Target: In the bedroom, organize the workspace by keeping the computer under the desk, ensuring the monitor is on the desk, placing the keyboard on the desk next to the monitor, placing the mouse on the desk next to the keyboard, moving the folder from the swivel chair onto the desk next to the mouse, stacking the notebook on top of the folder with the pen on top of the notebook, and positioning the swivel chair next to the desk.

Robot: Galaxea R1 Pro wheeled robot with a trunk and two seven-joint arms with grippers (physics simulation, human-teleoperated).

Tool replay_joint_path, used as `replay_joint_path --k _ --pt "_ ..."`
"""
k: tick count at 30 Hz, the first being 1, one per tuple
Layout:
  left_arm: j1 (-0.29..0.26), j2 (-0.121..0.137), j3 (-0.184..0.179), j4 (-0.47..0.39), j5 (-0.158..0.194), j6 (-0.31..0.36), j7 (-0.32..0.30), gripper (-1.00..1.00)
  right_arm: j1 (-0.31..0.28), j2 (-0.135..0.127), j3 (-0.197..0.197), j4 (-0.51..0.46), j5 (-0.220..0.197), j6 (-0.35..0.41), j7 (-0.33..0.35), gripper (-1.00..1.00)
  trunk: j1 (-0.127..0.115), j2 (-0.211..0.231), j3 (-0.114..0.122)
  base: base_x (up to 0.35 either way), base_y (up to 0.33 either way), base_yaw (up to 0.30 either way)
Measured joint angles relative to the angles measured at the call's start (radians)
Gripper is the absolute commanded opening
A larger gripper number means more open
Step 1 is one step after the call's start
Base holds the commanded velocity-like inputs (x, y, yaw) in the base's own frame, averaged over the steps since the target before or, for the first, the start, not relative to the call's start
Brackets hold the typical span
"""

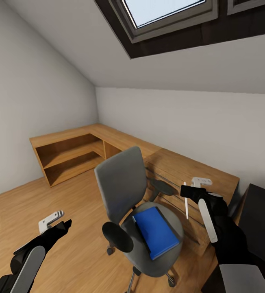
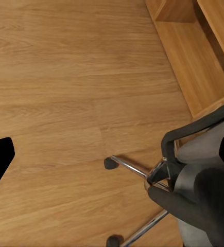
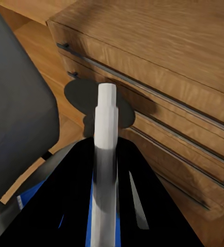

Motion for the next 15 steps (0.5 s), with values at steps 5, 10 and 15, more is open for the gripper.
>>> replay_joint_path --k 5,10,15 --pt "0.0 0.0 0.0 0.001 0.0 0.0 0.0 1.0 0.0 0.0 0.0 0.0 0.0 -0.002 0.0 -1.0 -0.019 0.035 0.016 0.0 0.0 -0.216" --pt "0.0 0.0 -0.001 0.001 0.0 0.002 0.0 1.0 0.0 0.001 0.0 0.0 0.0 -0.001 0.001 -1.0 -0.038 0.07 0.031 0.0 0.0 -0.097" --pt "0.0 0.0 -0.001 0.0 0.001 0.003 0.0 1.0 0.0 0.001 0.0 0.0 -0.001 -0.001 0.001 -1.0 -0.058 0.105 0.047 0.0 0.0 -0.02"
